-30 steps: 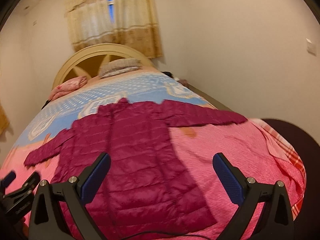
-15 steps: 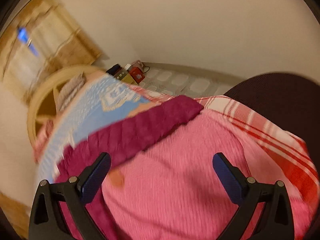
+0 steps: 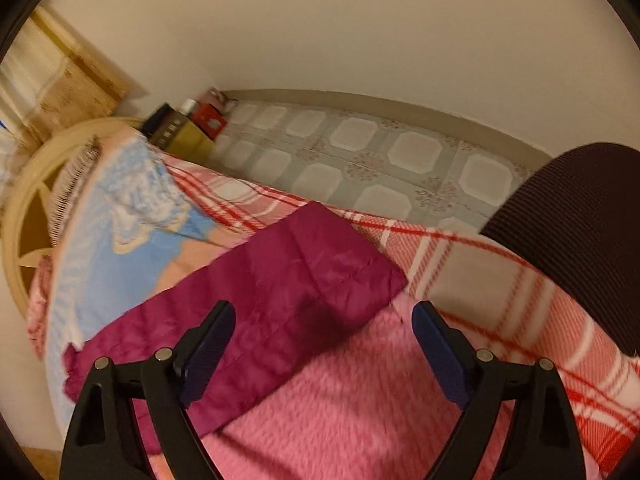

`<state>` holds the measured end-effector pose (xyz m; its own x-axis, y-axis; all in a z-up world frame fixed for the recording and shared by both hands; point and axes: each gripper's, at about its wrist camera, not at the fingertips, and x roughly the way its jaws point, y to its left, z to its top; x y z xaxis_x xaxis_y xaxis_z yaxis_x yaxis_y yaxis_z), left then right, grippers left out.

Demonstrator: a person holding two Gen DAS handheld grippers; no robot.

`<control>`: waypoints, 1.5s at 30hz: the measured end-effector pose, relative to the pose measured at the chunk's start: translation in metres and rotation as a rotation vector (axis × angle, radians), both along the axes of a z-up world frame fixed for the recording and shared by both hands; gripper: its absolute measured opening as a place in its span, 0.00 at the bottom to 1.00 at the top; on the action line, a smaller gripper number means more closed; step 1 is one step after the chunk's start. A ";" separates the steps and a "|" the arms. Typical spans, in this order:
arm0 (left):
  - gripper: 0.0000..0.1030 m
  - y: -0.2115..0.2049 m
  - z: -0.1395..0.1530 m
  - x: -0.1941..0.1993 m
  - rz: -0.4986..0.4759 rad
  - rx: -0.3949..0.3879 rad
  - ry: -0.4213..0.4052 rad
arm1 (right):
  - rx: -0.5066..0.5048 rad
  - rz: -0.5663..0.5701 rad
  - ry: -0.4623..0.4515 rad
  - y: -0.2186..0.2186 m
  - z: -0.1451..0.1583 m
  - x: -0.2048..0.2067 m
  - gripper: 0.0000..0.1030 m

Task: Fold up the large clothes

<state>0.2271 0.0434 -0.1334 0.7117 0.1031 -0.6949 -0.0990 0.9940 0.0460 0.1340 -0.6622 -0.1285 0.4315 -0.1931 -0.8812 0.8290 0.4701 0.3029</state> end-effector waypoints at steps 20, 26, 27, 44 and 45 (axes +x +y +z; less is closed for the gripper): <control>1.00 0.023 -0.016 0.012 0.051 -0.138 0.106 | -0.190 0.120 0.042 0.031 0.031 0.012 0.14; 1.00 0.029 -0.014 0.004 0.045 -0.177 0.084 | -0.362 0.258 -0.068 0.105 0.113 0.013 0.10; 1.00 0.032 -0.014 0.002 0.042 -0.198 0.073 | -0.382 0.287 -0.090 0.121 0.125 0.017 0.10; 1.00 0.046 -0.012 -0.007 0.044 -0.297 0.025 | -0.335 0.903 -0.278 0.460 0.115 0.118 0.06; 1.00 0.046 -0.012 -0.007 0.043 -0.298 0.025 | -0.305 0.930 -0.264 0.476 0.099 0.125 0.06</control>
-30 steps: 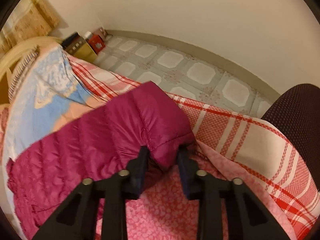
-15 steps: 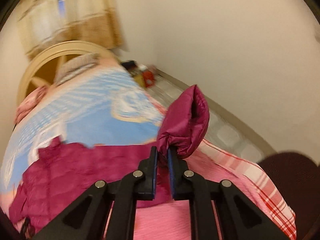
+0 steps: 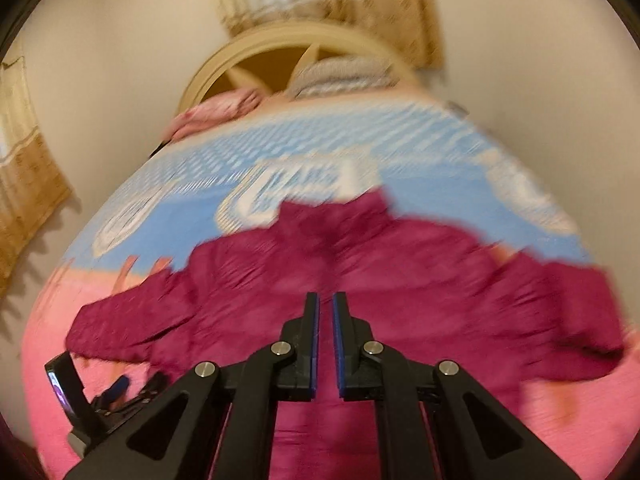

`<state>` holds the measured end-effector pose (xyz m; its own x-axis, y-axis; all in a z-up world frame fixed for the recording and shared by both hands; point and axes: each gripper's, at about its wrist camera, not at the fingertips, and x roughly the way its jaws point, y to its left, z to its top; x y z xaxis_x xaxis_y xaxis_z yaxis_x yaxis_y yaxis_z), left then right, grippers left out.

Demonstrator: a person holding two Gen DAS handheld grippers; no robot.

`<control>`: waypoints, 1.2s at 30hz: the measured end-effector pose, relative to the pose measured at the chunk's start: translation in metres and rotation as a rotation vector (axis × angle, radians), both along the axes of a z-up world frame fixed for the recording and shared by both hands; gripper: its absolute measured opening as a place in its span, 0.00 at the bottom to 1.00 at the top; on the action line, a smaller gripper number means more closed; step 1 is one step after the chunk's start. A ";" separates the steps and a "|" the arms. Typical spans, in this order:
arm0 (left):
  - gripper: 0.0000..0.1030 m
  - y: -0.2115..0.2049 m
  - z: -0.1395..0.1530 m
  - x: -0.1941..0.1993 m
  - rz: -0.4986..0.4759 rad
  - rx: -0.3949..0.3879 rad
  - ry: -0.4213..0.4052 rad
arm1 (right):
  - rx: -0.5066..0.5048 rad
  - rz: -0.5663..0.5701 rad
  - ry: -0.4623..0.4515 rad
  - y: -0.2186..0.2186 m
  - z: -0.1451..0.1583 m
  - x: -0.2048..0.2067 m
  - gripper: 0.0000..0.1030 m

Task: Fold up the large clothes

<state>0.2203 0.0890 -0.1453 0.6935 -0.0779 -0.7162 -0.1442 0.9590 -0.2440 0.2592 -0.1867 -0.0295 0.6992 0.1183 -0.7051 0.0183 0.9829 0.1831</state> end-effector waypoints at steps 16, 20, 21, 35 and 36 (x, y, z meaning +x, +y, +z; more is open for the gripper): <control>1.00 -0.001 -0.002 0.003 -0.004 0.003 0.007 | 0.250 -0.298 0.018 -0.220 -0.006 -0.047 0.83; 1.00 -0.004 -0.003 0.006 -0.003 0.032 0.020 | 0.130 -0.306 0.079 -0.242 -0.021 -0.046 0.83; 1.00 -0.005 -0.003 0.006 -0.002 0.039 0.023 | 0.060 -0.275 0.102 -0.236 -0.028 -0.040 0.83; 1.00 -0.008 -0.004 0.008 0.001 0.058 0.031 | -0.083 -0.351 0.198 -0.270 -0.068 -0.031 0.20; 1.00 -0.008 -0.004 0.008 0.000 0.053 0.029 | -0.063 -0.363 0.155 -0.271 -0.054 -0.038 0.19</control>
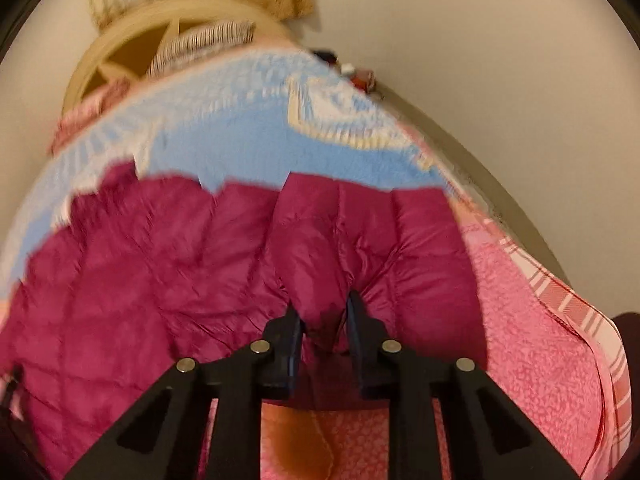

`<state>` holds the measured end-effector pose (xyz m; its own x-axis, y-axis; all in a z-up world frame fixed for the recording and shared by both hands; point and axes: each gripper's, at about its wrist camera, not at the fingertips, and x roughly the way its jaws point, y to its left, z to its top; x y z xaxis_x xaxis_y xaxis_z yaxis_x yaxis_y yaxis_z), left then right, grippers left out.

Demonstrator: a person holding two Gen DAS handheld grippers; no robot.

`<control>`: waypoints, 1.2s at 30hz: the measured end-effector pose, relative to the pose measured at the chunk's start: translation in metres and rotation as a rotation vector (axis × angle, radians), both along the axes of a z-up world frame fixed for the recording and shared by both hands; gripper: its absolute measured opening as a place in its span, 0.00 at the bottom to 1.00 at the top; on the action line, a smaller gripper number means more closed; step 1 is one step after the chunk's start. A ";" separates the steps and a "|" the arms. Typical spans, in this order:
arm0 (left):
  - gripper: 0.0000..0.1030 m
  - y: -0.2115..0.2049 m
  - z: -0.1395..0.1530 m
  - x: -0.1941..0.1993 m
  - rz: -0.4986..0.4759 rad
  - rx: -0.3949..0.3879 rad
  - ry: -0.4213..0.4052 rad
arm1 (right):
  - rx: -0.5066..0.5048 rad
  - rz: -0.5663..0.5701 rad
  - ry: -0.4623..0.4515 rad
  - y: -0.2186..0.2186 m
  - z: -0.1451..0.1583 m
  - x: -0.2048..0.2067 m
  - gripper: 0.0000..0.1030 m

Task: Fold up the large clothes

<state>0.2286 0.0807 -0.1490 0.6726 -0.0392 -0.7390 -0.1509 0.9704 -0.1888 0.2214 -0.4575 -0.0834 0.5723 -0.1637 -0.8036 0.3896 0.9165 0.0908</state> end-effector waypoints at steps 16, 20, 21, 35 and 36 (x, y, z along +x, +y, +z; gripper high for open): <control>1.00 0.011 0.002 -0.008 0.001 -0.057 -0.032 | 0.089 0.403 -0.196 0.250 0.083 0.037 0.19; 1.00 0.012 0.002 -0.008 0.001 -0.059 -0.033 | 0.162 0.484 -0.127 0.309 0.034 0.060 0.19; 1.00 0.011 0.002 -0.008 0.001 -0.061 -0.034 | 0.164 0.493 -0.113 0.321 0.025 0.063 0.19; 1.00 0.011 0.001 -0.007 0.001 -0.055 -0.029 | 0.281 0.581 -0.016 0.356 -0.050 0.085 0.78; 1.00 0.011 0.001 -0.007 0.001 -0.056 -0.029 | 0.282 0.581 -0.020 0.355 -0.044 0.081 0.78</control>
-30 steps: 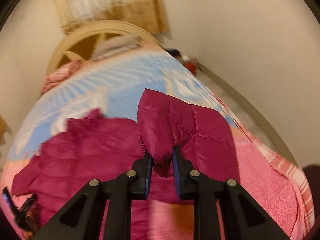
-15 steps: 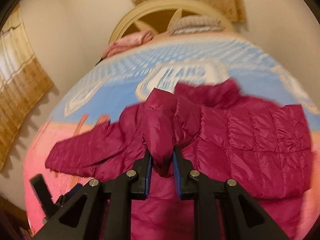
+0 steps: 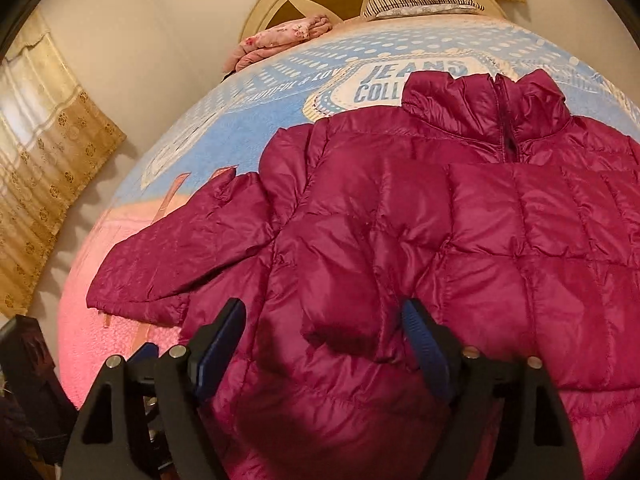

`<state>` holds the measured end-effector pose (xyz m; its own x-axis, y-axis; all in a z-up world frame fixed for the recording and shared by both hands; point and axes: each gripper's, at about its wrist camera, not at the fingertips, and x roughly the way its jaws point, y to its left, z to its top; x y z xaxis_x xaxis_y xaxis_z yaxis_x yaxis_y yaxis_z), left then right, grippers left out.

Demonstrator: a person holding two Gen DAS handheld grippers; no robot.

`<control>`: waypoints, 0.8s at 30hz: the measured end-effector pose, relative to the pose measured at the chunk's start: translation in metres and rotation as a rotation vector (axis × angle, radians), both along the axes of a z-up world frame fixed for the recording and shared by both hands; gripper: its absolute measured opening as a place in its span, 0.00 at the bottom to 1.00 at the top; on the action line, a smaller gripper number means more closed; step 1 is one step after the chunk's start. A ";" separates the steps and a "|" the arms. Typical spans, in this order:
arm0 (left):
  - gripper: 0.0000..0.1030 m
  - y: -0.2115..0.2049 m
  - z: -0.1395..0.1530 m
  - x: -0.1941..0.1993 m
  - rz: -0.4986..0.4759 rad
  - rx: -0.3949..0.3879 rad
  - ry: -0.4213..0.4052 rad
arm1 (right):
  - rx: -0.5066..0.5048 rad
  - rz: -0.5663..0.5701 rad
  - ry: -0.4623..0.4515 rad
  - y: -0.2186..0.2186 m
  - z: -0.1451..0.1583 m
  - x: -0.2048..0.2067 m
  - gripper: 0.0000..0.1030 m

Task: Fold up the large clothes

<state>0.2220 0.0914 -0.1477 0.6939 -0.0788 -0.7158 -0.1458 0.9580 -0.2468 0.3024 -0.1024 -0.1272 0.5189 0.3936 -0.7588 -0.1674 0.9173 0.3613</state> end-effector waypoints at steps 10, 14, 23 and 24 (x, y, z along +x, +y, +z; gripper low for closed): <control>1.00 -0.001 -0.001 0.001 0.000 0.007 0.004 | -0.191 -0.304 -0.285 -0.110 0.100 -0.060 0.73; 1.00 -0.006 0.000 0.005 -0.006 0.043 0.024 | -0.293 -0.418 -0.163 -0.165 0.072 -0.061 0.36; 1.00 -0.061 0.068 0.007 -0.117 0.200 -0.099 | -0.412 -0.473 -0.066 -0.198 0.022 -0.058 0.36; 1.00 -0.071 0.078 0.013 -0.122 0.207 -0.119 | -0.414 -0.473 -0.059 -0.198 0.018 -0.059 0.36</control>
